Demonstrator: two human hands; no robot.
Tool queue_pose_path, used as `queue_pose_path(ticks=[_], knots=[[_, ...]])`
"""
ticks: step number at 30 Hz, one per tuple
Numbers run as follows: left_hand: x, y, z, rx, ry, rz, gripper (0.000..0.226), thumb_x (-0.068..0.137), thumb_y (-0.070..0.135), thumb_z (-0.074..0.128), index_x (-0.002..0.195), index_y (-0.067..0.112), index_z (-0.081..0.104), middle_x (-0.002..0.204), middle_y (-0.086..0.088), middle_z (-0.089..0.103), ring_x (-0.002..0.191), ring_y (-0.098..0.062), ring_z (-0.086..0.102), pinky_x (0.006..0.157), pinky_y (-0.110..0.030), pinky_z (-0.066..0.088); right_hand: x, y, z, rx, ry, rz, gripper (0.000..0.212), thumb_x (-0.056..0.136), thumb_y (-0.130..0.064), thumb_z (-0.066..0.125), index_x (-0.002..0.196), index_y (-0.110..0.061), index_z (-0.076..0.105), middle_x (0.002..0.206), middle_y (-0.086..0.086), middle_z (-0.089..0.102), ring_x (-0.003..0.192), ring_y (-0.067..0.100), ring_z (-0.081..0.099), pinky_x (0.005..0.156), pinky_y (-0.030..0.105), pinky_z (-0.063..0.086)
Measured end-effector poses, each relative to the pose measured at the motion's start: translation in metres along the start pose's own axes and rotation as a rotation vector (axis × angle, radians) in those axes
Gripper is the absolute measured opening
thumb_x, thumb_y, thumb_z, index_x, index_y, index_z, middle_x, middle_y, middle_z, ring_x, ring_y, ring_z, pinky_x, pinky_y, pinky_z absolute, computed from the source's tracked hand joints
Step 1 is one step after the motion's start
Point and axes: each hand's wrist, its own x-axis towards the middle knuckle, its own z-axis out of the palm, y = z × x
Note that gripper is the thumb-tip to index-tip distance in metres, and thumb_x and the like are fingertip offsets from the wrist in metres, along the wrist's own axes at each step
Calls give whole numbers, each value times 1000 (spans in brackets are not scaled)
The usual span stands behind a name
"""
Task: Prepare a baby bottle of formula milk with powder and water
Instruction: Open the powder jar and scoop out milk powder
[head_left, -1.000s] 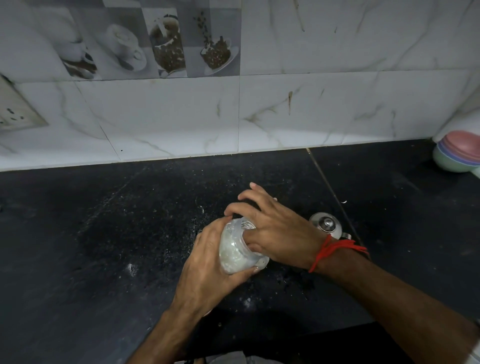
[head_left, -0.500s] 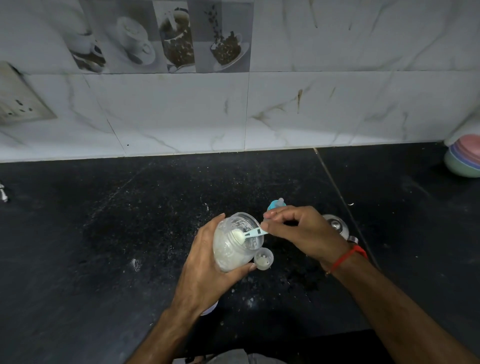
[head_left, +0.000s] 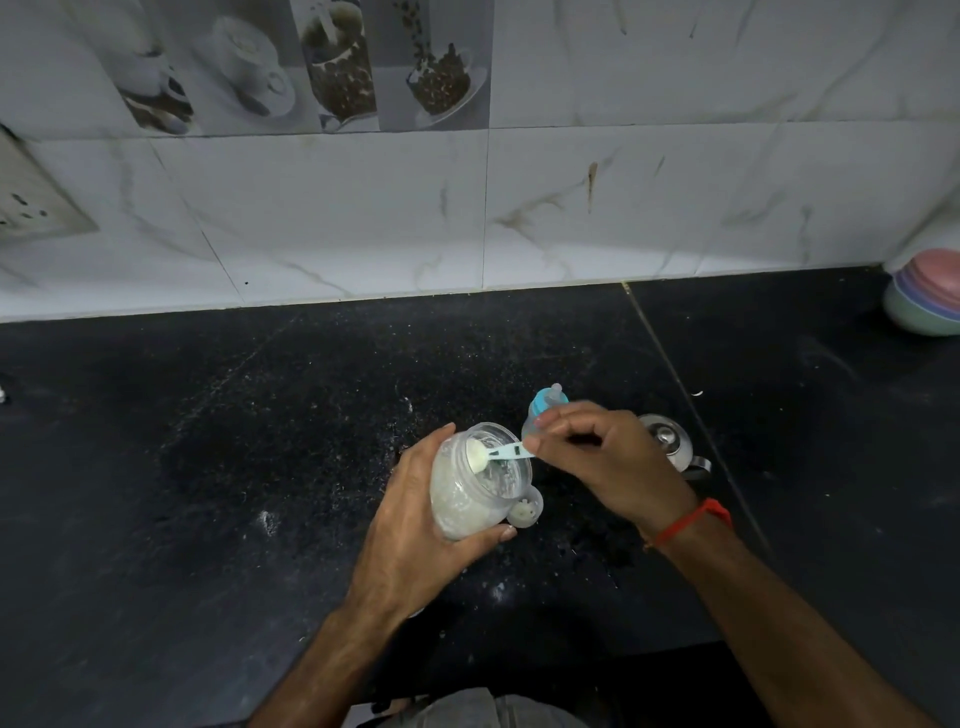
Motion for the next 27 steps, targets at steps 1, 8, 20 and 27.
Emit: queue_pose_path(ticks=[1,8,20,27], knots=[[0,1,0,16,0,4,111,57,65,90,148,54,27,144,24,45,132,2,49,97,-11,45,1,1,1,-218,7,-143,15,86,-34,80,84,-19,82,119,-8,67,122,12,56,110,36,45],[4,5,1,200,-54,121,107,65,66,86,153,36,33,152,16,44,135,-4,45,100,-16,39,11,-6,14,-977,-269,-632,13,86,-38,76,76,-30,78,144,-1,51,141,32,29,125,55,9],[4,-5,-10,55,50,22,109,58,70,85,148,59,25,146,34,37,134,-8,50,105,-37,53,6,-4,-9,110,-152,94,8,84,-18,82,80,-11,83,114,-2,77,118,-2,64,109,31,45],[4,-3,-6,12,29,10,109,56,71,86,144,65,22,146,22,45,135,-5,49,104,-26,49,4,9,-10,119,-109,140,7,85,-20,81,85,-13,83,114,-3,77,118,1,65,111,32,46]])
